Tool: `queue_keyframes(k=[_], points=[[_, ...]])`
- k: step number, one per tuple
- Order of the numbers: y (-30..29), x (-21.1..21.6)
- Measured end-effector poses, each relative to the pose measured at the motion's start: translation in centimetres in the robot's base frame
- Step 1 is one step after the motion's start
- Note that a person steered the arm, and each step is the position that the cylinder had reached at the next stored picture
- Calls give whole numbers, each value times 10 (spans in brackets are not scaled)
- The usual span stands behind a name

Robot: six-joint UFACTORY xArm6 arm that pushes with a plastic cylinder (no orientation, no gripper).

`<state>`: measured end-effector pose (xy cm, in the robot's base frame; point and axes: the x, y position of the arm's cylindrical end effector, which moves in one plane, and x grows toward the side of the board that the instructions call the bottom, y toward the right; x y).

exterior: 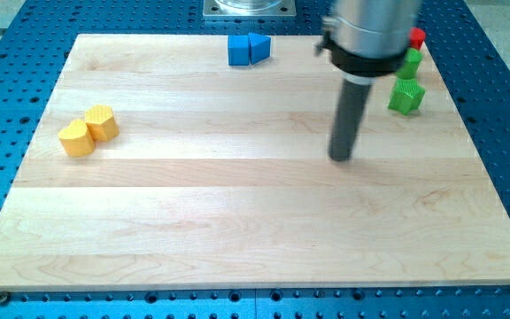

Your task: Push the green circle diagonally bottom left to the green star

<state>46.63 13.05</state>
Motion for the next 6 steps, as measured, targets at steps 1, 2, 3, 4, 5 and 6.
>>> queue_keyframes(k=[1, 2, 3, 4, 5, 6], points=[[2, 15], [7, 24], [8, 42], [27, 51], [74, 72], [112, 86]])
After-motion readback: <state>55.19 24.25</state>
